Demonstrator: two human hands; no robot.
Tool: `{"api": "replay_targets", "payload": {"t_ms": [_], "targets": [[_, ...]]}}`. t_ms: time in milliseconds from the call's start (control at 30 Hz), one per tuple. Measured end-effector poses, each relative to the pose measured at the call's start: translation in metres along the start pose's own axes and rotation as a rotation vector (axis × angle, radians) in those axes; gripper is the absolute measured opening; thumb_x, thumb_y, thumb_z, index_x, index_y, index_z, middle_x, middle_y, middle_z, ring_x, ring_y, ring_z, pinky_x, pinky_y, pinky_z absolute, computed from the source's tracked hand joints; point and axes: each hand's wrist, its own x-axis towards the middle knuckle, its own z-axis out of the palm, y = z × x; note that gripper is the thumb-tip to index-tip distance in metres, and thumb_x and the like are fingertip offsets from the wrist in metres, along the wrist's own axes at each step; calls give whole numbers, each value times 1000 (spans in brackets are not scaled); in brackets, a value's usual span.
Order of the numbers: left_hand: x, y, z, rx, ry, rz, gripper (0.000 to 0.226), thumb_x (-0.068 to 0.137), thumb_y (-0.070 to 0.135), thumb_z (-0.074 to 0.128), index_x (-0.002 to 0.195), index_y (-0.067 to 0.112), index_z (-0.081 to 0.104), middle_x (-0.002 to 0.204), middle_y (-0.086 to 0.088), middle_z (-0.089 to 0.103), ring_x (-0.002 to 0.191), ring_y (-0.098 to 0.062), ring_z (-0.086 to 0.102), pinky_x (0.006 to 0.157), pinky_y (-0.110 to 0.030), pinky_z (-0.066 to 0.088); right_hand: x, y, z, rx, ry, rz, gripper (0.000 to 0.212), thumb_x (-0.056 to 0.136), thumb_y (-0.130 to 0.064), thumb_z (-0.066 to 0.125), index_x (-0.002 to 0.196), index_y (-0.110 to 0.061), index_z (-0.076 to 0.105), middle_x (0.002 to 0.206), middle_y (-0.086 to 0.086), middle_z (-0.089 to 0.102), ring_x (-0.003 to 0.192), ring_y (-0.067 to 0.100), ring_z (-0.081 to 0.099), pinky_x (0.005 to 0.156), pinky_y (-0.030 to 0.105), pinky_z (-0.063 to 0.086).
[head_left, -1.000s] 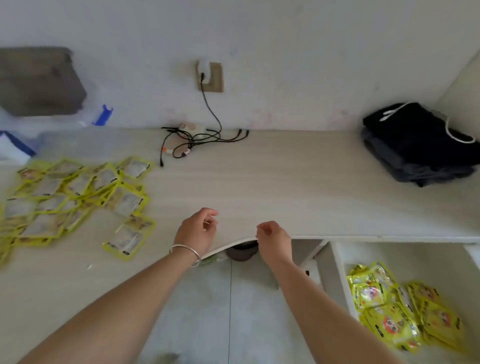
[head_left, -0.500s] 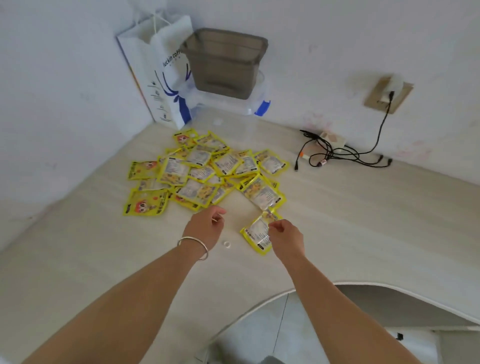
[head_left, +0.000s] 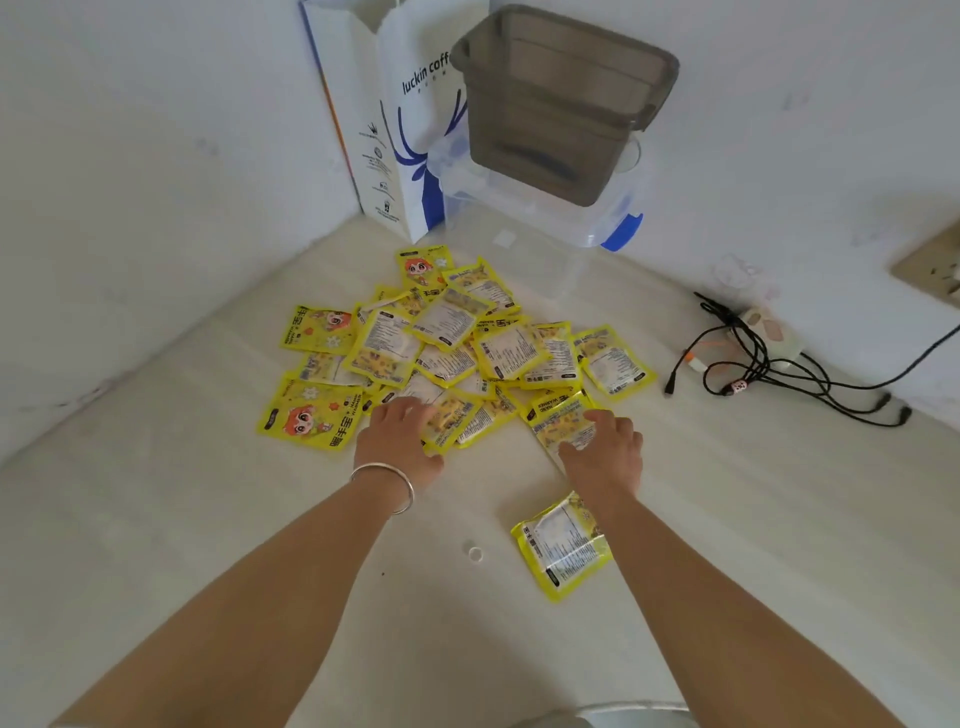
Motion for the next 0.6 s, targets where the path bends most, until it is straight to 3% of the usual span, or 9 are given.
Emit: {"api": "replay_targets", "payload": {"t_ms": [133, 267, 467, 600], "targets": [[11, -6, 2, 106, -81, -18, 76, 76, 30, 63, 143, 34, 26, 156, 7, 17, 144, -21, 15, 116, -39, 25, 19, 0, 4, -125, -42, 18, 73, 80, -40, 67, 143, -24, 33, 143, 6, 35, 133, 27, 32, 105, 38, 33], [17, -11, 3, 211, -112, 29, 76, 82, 32, 59, 146, 33, 17, 158, 5, 10, 147, -21, 10, 117, -43, 22, 25, 0, 10, -142, -61, 34, 79, 78, -41, 69, 144, -21, 30, 142, 8, 35, 133, 28, 32, 107, 40, 33], [25, 0, 0, 418, -112, 94, 71, 90, 30, 51, 148, 15, 11, 157, -13, 12, 143, -32, 20, 107, -40, 36, 30, -5, 11, -202, -71, 97, 84, 76, -48, 71, 143, -17, 30, 139, 11, 38, 132, 30, 35, 106, 40, 34], [32, -5, 1, 484, -49, 128, 62, 92, 26, 48, 146, 14, 18, 154, -12, 23, 136, -30, 33, 105, -42, 37, 30, -8, 13, -235, -61, 146, 87, 73, -51, 73, 141, -12, 33, 138, 14, 42, 131, 31, 37, 105, 40, 34]]}}
